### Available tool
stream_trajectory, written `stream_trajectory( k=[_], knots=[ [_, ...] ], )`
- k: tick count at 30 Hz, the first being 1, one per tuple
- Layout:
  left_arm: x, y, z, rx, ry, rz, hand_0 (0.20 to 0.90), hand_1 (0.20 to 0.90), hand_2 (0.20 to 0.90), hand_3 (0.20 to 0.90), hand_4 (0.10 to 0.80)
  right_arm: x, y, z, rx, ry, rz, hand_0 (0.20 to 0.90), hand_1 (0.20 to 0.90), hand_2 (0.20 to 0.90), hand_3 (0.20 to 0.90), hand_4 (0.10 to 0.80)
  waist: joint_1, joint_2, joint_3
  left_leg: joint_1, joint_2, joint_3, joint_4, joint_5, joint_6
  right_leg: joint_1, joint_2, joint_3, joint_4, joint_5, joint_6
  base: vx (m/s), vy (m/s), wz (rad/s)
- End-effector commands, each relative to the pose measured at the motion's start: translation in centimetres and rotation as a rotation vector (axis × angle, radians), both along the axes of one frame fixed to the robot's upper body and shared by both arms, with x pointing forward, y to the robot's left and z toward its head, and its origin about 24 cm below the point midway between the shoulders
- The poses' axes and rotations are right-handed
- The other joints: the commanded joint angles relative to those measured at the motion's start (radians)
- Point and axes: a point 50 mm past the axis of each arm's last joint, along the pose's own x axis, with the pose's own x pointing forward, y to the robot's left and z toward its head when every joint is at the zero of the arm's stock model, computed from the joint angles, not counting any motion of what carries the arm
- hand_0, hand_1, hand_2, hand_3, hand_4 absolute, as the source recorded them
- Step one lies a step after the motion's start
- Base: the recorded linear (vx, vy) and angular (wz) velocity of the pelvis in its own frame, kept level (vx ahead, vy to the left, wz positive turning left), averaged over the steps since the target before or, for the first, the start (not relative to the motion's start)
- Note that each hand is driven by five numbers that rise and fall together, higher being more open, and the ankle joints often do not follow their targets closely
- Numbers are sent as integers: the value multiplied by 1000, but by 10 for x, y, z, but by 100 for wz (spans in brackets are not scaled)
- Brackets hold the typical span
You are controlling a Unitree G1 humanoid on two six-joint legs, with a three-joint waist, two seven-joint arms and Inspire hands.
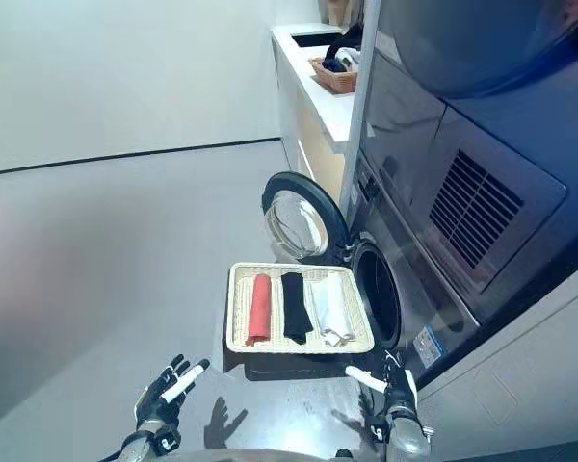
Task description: Pick up the clothes and place them into the washing machine
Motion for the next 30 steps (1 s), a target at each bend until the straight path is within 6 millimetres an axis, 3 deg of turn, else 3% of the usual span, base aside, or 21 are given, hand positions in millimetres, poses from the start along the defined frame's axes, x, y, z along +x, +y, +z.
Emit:
stream_trajectory(
  k=[1, 21, 28, 30],
  knots=[
    [48, 19, 26, 87, -188, -19, 900, 900, 900, 900, 800, 54, 3, 31, -8, -223, 22, 900, 900, 900, 900, 800, 10, -31, 5, 57, -19, -8, -2, -56, -18, 12, -3, -17, 1, 8, 10, -11, 2, -4],
    [52, 16, 26, 106, -180, -37, 900, 900, 900, 900, 800, 55, 1, 30, -12, -214, 14, 900, 900, 900, 900, 800, 13, -38, 12, 51, -22, -17, -2, -50, -16, 9, -6, -22, 1, 14, 10, -1, 0, 0],
    [57, 16, 29, 102, -202, -44, 900, 900, 900, 900, 800, 56, -1, 32, -10, -225, 7, 900, 900, 900, 900, 800, 12, -56, 30, 29, -11, -22, 9, -43, -23, -5, -3, -26, 1, 17, 9, -20, -11, 4],
    [59, 18, 33, 103, -220, -40, 900, 900, 900, 900, 800, 60, -1, 35, -19, -237, 24, 900, 900, 900, 900, 800, 18, -71, 49, -10, -11, -34, 96, -69, -17, -11, -4, -9, 9, 21, 3, -64, -41, 6]
  ],
)
